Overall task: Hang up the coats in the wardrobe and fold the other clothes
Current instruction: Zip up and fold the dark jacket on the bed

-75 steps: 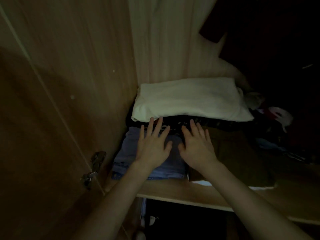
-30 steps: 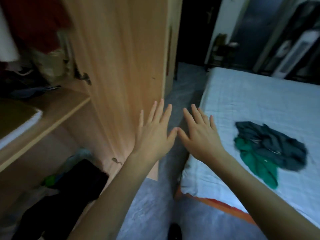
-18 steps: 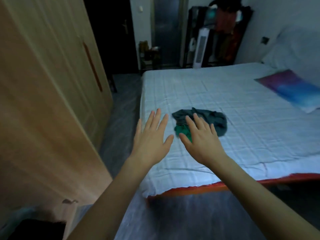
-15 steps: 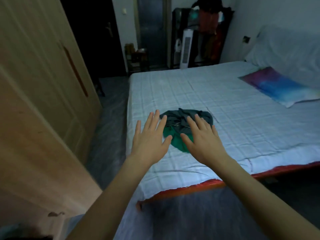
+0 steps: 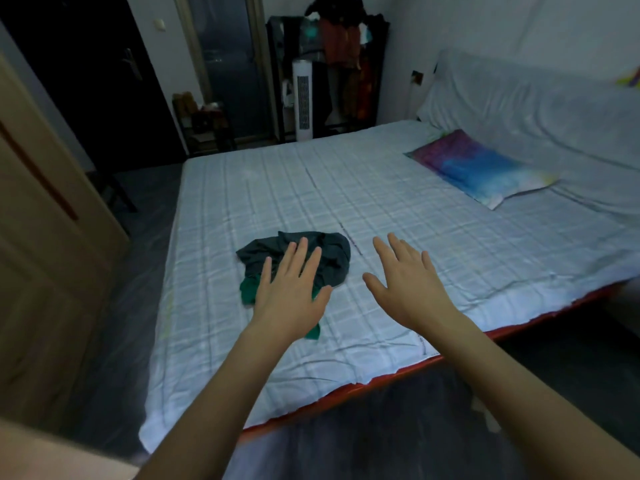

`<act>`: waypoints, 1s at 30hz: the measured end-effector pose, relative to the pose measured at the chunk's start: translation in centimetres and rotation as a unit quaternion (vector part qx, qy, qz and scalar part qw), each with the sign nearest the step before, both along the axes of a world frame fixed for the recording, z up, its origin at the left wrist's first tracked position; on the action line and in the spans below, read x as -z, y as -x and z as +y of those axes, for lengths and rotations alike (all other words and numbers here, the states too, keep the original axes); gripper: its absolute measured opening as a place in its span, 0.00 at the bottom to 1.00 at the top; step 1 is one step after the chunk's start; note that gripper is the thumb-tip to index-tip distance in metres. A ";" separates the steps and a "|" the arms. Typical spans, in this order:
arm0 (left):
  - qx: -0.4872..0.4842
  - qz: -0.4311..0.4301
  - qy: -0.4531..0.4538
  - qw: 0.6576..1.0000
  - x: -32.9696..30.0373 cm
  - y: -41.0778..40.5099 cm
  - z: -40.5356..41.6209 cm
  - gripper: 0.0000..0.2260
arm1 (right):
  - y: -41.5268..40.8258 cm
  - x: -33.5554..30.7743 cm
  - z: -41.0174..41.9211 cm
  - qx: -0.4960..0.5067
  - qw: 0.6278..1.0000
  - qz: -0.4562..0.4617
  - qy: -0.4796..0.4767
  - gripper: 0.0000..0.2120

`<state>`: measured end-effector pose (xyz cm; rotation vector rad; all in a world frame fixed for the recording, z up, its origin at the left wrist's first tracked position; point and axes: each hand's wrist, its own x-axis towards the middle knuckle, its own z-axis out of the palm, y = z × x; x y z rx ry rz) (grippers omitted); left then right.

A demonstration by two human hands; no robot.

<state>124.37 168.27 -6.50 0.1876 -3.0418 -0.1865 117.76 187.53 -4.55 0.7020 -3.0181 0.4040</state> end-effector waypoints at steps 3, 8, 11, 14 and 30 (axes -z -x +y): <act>-0.024 -0.015 0.004 1.000 0.6 2.3 -0.7 0.31 | 3.1 0.8 0.1 -0.008 1.000 -0.010 -0.002 0.32; -0.055 -0.032 0.000 0.998 1.9 6.1 -3.1 0.31 | 8.2 2.9 -2.1 -0.042 0.999 -0.031 -0.007 0.32; -0.079 -0.042 -0.006 0.996 3.6 8.9 -5.3 0.31 | 11.9 4.0 -4.6 -0.065 0.997 -0.039 -0.005 0.32; -0.099 -0.057 -0.011 0.993 5.2 12.3 -7.3 0.31 | 15.7 4.9 -7.3 -0.085 0.995 -0.051 -0.003 0.32; -0.089 -0.166 -0.049 0.981 14.3 29.8 -12.3 0.30 | 33.8 14.0 -13.6 -0.146 0.983 -0.097 -0.062 0.31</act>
